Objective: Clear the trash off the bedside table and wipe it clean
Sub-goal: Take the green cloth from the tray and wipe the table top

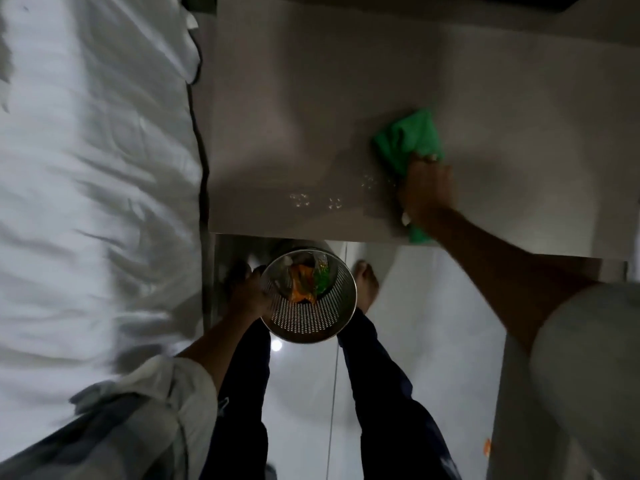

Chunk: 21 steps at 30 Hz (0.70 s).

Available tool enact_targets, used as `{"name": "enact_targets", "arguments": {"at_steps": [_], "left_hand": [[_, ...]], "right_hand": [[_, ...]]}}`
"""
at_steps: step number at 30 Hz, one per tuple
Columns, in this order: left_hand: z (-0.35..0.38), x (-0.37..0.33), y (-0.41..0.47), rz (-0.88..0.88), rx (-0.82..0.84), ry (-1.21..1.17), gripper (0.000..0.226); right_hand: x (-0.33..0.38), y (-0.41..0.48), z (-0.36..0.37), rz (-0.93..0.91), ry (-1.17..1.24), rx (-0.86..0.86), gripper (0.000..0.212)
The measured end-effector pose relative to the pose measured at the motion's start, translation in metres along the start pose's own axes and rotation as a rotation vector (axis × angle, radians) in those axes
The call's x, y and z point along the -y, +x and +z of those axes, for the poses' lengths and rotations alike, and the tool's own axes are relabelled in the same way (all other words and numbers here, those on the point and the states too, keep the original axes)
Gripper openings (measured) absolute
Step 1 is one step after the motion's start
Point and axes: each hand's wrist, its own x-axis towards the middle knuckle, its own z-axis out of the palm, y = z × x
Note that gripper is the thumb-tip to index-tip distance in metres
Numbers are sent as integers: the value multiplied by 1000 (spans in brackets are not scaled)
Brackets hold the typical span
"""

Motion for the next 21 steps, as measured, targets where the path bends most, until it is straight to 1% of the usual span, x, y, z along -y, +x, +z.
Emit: {"name": "enact_targets", "arguments": {"at_steps": [2, 4, 6, 9, 10, 12, 14, 16, 19, 21], "left_hand": [[-1, 0, -3, -22, 32, -13, 33], [-3, -3, -13, -46, 19, -105, 32], [-7, -6, -22, -137, 35, -318, 34], [-16, -4, -26, -383, 145, -793, 52], [-18, -2, -27, -413, 166, -853, 54], [-18, 4, -29, -403, 183, -859, 50], [-15, 8, -29, -369, 161, -796, 45], [-12, 11, -25, -339, 123, -734, 43], [-11, 9, -20, -332, 133, -717, 46], [-7, 10, -13, -252, 107, -666, 49]], "right_hand": [[23, -20, 8, -28, 18, 33, 47], [53, -41, 14, -60, 42, 86, 49], [86, -56, 21, -112, 39, 143, 51], [124, -68, 28, -255, -60, 162, 54], [130, -70, 28, -326, -116, 163, 57], [129, -78, 30, -487, -230, 213, 64], [114, -92, 35, -643, -333, 263, 64], [99, -114, 45, -722, -352, 293, 62], [85, -143, 64, -693, -329, 340, 69], [77, -152, 75, -608, -281, 350, 75]]}}
